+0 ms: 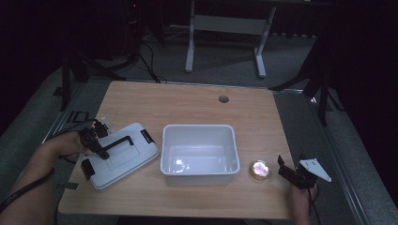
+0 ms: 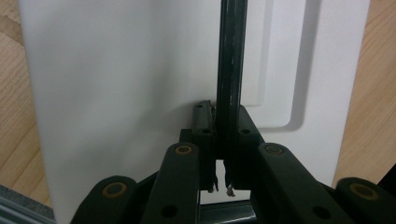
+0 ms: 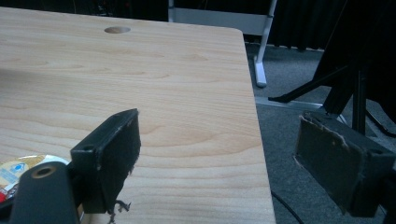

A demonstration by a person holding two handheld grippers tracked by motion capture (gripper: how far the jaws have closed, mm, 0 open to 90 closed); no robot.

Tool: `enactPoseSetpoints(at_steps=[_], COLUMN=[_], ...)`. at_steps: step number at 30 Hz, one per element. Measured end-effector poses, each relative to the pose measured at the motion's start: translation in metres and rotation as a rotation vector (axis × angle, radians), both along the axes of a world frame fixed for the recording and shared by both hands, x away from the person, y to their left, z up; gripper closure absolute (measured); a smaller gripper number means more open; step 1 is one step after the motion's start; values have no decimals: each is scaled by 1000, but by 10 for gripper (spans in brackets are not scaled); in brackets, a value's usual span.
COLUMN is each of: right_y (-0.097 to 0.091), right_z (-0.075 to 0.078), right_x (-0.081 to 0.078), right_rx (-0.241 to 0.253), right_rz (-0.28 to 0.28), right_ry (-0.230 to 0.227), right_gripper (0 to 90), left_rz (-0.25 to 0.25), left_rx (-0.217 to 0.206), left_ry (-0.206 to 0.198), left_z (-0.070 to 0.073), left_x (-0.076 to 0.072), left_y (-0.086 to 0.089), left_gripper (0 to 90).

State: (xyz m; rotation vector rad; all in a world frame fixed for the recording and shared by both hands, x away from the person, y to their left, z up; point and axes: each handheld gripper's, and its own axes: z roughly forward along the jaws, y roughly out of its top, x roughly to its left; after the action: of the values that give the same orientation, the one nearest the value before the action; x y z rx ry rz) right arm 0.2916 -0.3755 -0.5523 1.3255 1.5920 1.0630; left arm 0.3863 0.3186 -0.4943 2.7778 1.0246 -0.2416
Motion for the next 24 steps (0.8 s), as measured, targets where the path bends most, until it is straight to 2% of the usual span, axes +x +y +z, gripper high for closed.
enactPoseSetpoints(at_steps=[3,5,6,8,10,11,13,14,19,22,24], right_y=[0,0,0,0,-2,-3,-5,-6,-15,-24,-30], right_z=[0,0,0,0,0,0,1,2,8,8,10], right_x=[0,1,2,2,5,6,8,9,10,10,9], right_rx=[-3,-1,1,6,13,14,29,34,30,37,21], right_rz=[2,6,9,17,44,57,88,101,155,197,258], right_ry=[3,14,17,24,60,78,108,119,178,217,231], right_gripper=[137,137,136,134,133,133,133,133,133,134,136], left_rz=[-15,-7,-6,-18,-23,-28,-20,-28,-23,-30,-30], left_rx=[-18,-42,-43,-47,-30,-24,-19,-14,-39,-29,-22], left_ry=[0,-7,-4,-5,-26,-41,-36,-46,-25,-19,-21], left_z=[0,1,1,1,1,1,0,1,2,2,1], left_x=[-2,-2,-3,-3,-4,-4,-3,-2,-2,-2,-3], left_y=[0,-1,-1,-2,-3,-4,-3,-3,-2,-3,-3], left_gripper=[785,615,560,542,373,368,300,300,280,278,278])
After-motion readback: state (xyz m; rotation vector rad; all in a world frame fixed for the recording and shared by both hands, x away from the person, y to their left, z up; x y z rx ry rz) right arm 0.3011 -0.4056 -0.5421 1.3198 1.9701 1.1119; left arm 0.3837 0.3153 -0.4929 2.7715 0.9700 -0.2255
